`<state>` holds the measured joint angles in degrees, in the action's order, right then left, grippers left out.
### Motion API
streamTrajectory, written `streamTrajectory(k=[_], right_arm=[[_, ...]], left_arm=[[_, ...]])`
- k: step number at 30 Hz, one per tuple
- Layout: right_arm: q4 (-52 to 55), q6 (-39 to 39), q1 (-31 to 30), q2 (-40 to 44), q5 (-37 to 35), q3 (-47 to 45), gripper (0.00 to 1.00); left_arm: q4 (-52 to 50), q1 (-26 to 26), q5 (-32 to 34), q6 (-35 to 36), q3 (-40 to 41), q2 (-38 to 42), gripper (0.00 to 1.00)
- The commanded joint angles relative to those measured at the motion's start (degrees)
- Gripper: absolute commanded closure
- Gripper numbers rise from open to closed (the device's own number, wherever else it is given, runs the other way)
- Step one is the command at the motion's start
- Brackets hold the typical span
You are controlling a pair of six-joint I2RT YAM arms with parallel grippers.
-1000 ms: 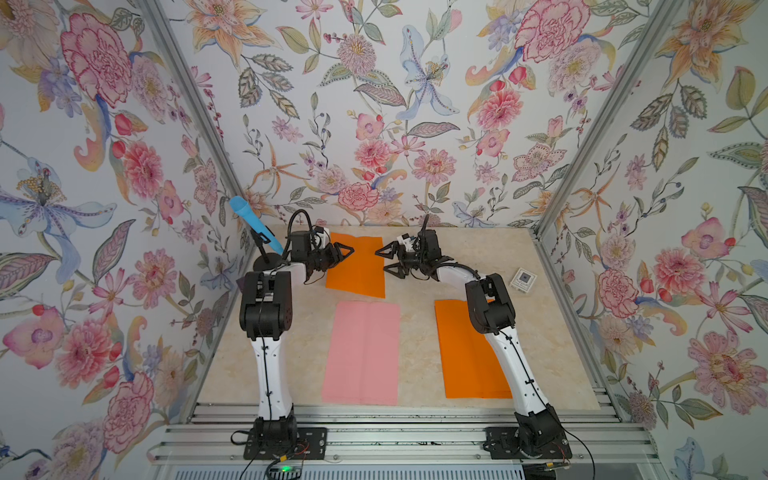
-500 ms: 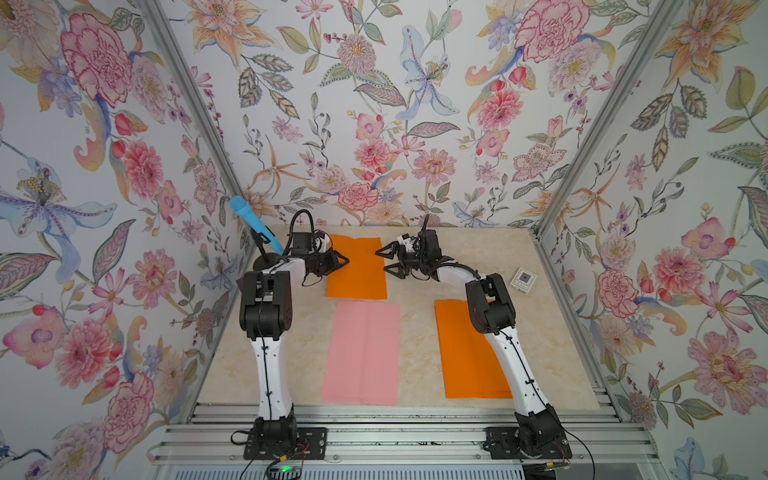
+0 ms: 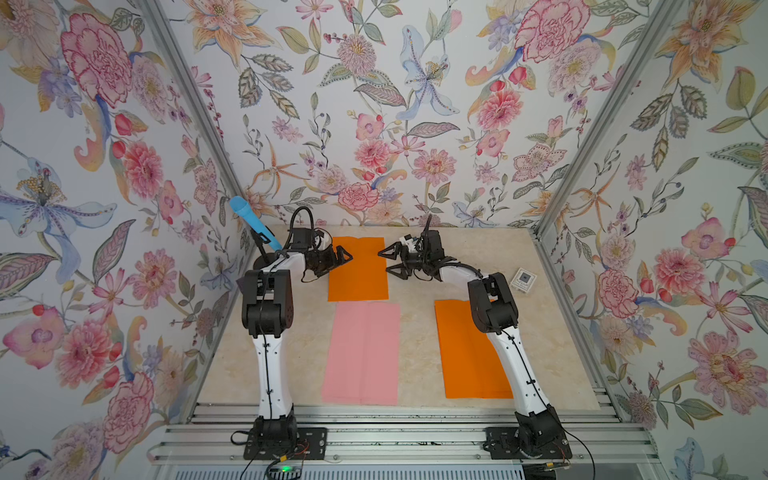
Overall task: Sort the scattered colored papers by color
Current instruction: Pick up the colored paper from the center of the board.
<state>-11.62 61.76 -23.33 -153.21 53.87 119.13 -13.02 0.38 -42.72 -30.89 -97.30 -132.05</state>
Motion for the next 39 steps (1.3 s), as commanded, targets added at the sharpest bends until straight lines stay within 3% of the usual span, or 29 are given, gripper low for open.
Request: streamTrajectory(k=[1,9,15,19,21,29,35,39], right_arm=[[4.9,-2.1,0.6,-1.4,-1.5,-2.5,0.00],[4.0,-2.1,0.8,-0.9,-1.2,-4.3,0.00],[4.5,-2.1,0.7,-1.1,-1.0,-3.0,0.00],[4.8,-1.9,0.7,-1.6,-1.0,-2.2,0.00],[4.8,-1.6,0.6,-2.0,-0.8,-1.5,0.00],[5.1,-1.6,1.0,-2.4,-0.7,-0.8,0.00],[4.2,-1.4,1.4,-2.0,-0.3,-1.5,0.00],[4.2,-2.6,3.0,0.0,-0.6,-3.6,0.00]], left_arm=[[-0.9,0.5,2.5,0.8,0.4,-1.8,0.00],[14.1,0.9,-7.2,-6.4,7.2,-3.1,0.00],[14.6,1.1,-5.7,-6.5,7.7,-3.6,0.00],[14.5,1.2,-7.7,-7.4,6.8,-4.9,0.24],[14.5,1.1,-8.4,-7.9,6.4,-5.4,0.44],[11.6,1.5,-9.3,-6.6,4.3,-5.9,0.80],[12.7,1.4,-9.6,-8.0,3.3,-5.3,0.96],[7.8,1.4,-6.2,-6.2,-1.3,-3.9,1.00]])
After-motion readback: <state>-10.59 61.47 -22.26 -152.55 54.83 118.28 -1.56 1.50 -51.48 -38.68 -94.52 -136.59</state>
